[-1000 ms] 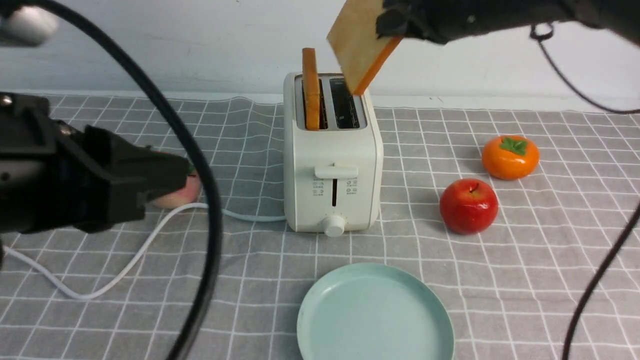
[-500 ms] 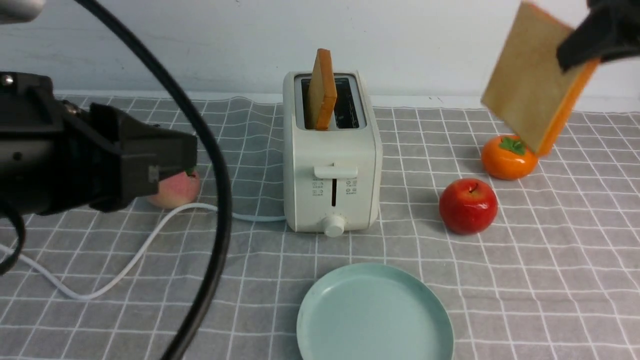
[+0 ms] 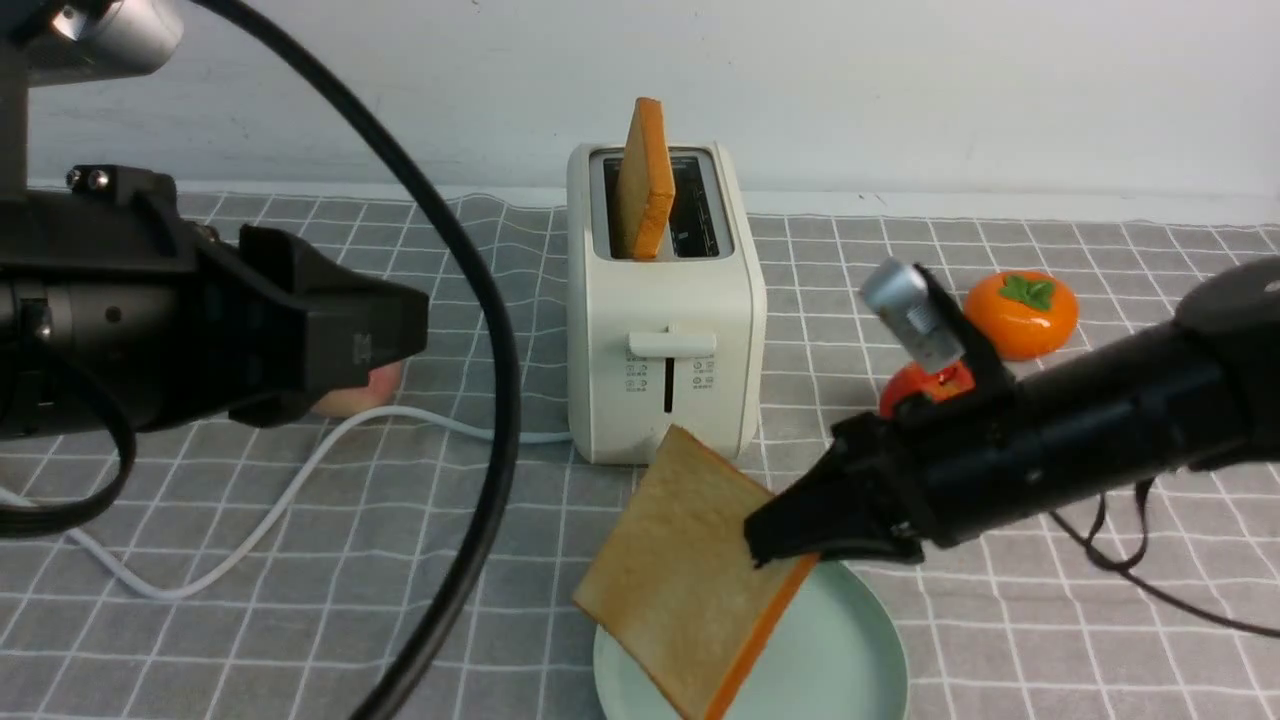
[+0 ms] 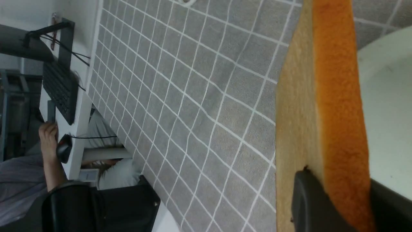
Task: Take toasted bread from bread machine on grey coffee table place on plate.
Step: 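Place the held slice of bread on top of the slice on the plate with the right gripper, then reach for a toast slice standing in the toaster with the left gripper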
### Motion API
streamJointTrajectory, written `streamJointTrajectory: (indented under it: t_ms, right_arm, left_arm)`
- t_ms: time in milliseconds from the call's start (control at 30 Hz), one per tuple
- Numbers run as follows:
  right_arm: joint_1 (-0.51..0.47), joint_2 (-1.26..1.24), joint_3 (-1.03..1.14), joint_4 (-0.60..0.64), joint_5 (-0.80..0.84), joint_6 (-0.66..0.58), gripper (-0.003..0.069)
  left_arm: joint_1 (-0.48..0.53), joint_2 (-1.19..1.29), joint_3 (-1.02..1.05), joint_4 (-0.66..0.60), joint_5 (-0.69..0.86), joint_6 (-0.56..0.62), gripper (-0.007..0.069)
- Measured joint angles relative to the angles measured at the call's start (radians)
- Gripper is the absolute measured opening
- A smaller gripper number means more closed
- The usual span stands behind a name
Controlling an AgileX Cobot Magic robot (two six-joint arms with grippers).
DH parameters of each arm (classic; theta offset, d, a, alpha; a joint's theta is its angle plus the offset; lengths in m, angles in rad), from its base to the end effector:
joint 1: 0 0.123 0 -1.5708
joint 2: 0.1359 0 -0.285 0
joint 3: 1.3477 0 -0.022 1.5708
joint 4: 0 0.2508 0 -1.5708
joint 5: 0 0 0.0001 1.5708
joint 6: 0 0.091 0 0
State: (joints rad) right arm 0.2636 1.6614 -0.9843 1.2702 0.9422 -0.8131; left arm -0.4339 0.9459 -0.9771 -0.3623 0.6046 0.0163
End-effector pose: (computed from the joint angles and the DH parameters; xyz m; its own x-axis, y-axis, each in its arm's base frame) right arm 0.2876 0.1505 0.2316 -0.9274 -0.0733 -0.3668 -0.3461 0.5400 0.7672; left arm 0.1670 -0.0976 0.3868 -0.5452 -0.0519 -0.8367 0.4401 0.8318 -0.3384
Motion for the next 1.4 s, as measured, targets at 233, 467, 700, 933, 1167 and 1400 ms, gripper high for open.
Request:
streamJointTrajectory:
  t_ms: [233, 467, 700, 933, 1167, 1400]
  right_arm:
    - [0.038, 0.024, 0.029, -0.007, -0.068, -0.035, 0.0152]
    - [0.005, -0.037, 0.006, -0.162, -0.043, -0.007, 0.0403]
    - [-0.133, -0.147, -0.154, -0.321, 0.147, 0.105, 0.0515]
    - [-0.190, -0.360, -0.242, -0.396, 0.192, 0.179, 0.0514]
    - [-0.190, -0.611, -0.245, -0.566, 0.175, 0.240, 0.0507]
    - [-0.190, -0.738, -0.240, -0.801, 0.231, 0.447, 0.0505]
  left_arm:
    - [0.000, 0.000, 0.000, 0.000, 0.002, 0.000, 0.0237]
    - [0.000, 0.000, 0.000, 0.000, 0.008, 0.000, 0.0237]
    - [0.000, 0.017, 0.000, 0.001, -0.057, 0.000, 0.0242]
    - [0.000, 0.147, -0.103, 0.055, -0.032, 0.001, 0.0303]
    - [-0.024, 0.390, -0.409, 0.149, 0.173, -0.065, 0.0454]
    - [-0.203, 0.673, -0.726, 0.539, 0.306, -0.389, 0.0579]
